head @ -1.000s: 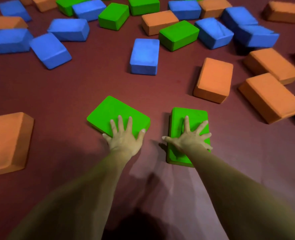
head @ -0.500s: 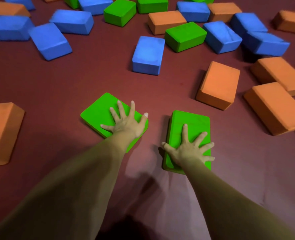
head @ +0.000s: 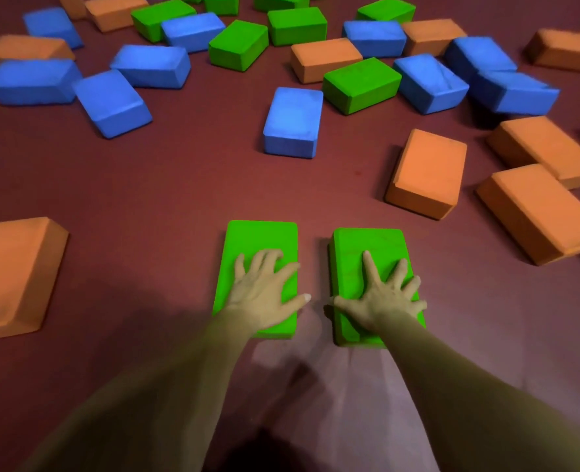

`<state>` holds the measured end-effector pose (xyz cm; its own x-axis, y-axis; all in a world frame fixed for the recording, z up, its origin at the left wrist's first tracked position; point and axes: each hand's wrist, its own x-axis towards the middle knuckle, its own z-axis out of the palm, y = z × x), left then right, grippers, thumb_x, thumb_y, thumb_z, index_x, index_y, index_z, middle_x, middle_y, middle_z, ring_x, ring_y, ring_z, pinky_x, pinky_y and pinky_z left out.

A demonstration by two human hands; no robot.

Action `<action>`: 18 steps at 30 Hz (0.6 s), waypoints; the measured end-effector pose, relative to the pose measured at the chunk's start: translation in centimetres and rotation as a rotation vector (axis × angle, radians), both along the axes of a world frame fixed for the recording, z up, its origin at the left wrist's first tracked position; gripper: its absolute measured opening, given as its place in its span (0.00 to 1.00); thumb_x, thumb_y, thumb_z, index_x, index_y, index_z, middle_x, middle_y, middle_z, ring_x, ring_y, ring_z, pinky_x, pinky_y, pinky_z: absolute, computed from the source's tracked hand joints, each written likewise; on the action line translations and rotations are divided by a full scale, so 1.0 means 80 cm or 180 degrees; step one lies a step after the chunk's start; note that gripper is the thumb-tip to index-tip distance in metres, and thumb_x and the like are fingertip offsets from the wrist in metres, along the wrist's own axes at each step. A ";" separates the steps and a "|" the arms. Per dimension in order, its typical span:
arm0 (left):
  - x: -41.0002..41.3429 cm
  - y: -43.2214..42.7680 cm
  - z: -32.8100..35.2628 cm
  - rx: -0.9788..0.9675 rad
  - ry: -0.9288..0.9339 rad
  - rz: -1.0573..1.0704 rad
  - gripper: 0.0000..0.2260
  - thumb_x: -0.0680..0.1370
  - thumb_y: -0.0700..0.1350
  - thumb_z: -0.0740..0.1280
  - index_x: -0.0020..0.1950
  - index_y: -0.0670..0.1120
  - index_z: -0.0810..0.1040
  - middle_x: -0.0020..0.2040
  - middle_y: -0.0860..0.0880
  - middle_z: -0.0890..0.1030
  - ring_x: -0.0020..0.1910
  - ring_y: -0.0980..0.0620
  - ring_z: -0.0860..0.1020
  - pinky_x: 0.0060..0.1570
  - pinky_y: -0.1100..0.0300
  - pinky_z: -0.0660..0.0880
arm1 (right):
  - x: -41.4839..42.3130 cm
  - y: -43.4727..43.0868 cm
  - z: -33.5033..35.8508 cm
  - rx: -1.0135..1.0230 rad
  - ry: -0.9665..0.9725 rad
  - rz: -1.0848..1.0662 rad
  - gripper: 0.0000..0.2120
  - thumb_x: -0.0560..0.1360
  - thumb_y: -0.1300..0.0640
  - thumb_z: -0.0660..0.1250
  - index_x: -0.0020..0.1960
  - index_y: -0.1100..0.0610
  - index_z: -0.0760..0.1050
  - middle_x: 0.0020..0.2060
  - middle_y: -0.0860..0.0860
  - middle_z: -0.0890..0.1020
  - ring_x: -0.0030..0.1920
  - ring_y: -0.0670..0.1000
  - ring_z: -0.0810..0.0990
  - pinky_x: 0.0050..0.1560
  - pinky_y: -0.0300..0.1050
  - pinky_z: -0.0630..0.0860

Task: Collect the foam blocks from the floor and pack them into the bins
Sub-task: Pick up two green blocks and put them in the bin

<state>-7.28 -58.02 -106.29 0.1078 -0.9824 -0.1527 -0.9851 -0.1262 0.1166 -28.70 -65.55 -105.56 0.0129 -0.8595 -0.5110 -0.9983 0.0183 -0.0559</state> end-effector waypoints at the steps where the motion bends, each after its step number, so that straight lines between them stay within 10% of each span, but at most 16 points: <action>1: 0.003 -0.004 0.002 0.0048 0.0050 0.0427 0.40 0.70 0.79 0.50 0.79 0.64 0.56 0.80 0.46 0.52 0.81 0.44 0.47 0.73 0.31 0.47 | -0.003 0.002 0.000 -0.0035 -0.0011 0.0030 0.57 0.62 0.17 0.61 0.78 0.32 0.31 0.80 0.59 0.33 0.79 0.70 0.41 0.71 0.75 0.57; 6: -0.001 -0.015 0.001 0.0794 0.0440 0.1529 0.58 0.58 0.86 0.57 0.79 0.65 0.36 0.78 0.42 0.26 0.78 0.39 0.30 0.65 0.19 0.45 | 0.000 0.012 -0.001 0.0007 -0.0068 -0.0138 0.61 0.55 0.12 0.58 0.75 0.30 0.29 0.76 0.59 0.25 0.77 0.72 0.33 0.69 0.82 0.49; 18: -0.025 -0.026 0.030 0.0689 0.0523 0.1766 0.54 0.62 0.79 0.65 0.80 0.67 0.42 0.82 0.46 0.35 0.81 0.41 0.37 0.69 0.31 0.57 | -0.008 0.008 0.031 -0.0194 -0.0270 -0.0438 0.53 0.62 0.18 0.60 0.78 0.30 0.37 0.80 0.63 0.40 0.76 0.71 0.52 0.70 0.72 0.58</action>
<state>-9.31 -60.12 -103.86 0.5520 -0.7315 -0.4002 -0.7371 -0.6525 0.1758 -29.38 -64.91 -103.09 -0.0662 -0.8855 -0.4600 -0.9782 0.1485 -0.1450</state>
